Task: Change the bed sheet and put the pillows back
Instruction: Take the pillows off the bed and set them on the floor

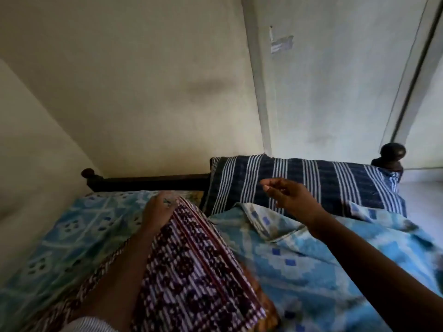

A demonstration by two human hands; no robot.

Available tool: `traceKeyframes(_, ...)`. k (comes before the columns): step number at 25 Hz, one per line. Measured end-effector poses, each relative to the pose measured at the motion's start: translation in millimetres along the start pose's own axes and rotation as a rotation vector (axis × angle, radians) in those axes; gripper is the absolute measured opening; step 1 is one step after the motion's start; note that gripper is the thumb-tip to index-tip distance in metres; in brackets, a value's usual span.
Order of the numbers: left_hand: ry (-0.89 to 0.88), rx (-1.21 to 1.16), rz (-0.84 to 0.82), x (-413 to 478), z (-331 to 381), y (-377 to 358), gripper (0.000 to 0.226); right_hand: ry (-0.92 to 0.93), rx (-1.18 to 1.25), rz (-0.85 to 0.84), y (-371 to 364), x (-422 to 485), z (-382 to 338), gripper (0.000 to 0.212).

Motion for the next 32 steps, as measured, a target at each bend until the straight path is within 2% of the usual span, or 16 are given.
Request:
traceKeyframes(2, 0.211, -0.086, -0.226, 19, -40, -29, 0.077, 0.027, -0.193, -0.100, -37, 17, 2, 0.023)
traceKeyframes(4, 0.230, -0.215, -0.433, 20, -39, -56, 0.099, -0.018, -0.270, -0.169, -56, 33, 7, 0.026)
traceKeyframes(5, 0.205, -0.255, -0.470, 12, -29, -59, 0.103, -0.034, -0.310, -0.196, -60, 42, 7, 0.026)
traceKeyframes(7, 0.098, -0.198, -0.360, -4, -15, -46, 0.088, -0.030, -0.434, -0.237, -61, 63, 3, 0.028)
traceKeyframes(9, 0.001, -0.062, -0.108, -29, -1, -15, 0.074, 0.008, -0.534, -0.255, -59, 90, -5, 0.031)
traceKeyframes(12, -0.079, 0.001, 0.177, -67, 21, 5, 0.081, 0.059, -0.827, -0.244, -62, 145, 1, 0.047)
traceKeyframes(16, -0.092, 0.024, 0.324, -79, 29, -7, 0.080, -0.101, -1.017, -0.283, -70, 207, 51, 0.094)
traceKeyframes(19, -0.080, -0.009, 0.386, -81, 27, -14, 0.073, -0.239, -1.094, -0.286, -66, 224, 90, 0.111)
traceKeyframes(21, -0.069, -0.029, 0.413, -80, 26, -19, 0.073, -0.202, -1.095, -0.229, -63, 219, 97, 0.111)
traceKeyframes(24, -0.069, -0.043, 0.412, -78, 24, -27, 0.069, -0.028, -1.158, -0.109, -60, 196, 87, 0.098)
traceKeyframes(26, -0.071, -0.042, 0.381, -76, 23, -29, 0.074, 0.004, -1.184, -0.087, -58, 181, 79, 0.088)
traceKeyframes(29, -0.039, -0.053, 0.248, -65, 24, -36, 0.077, 0.007, -1.120, -0.055, -58, 165, 68, 0.078)
traceKeyframes(32, 0.008, -0.109, 0.098, -70, 32, -22, 0.063, 0.079, -0.995, 0.037, -49, 124, 35, 0.073)
Point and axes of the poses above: each hand's wrist, its own x-axis towards the middle knuckle, its own y-axis out of the back of the hand, z = x × y, the point moved 9 cm from there along x, towards the middle knuckle, and after that the axes turned 11 degrees about x, right-handed, at the moved point
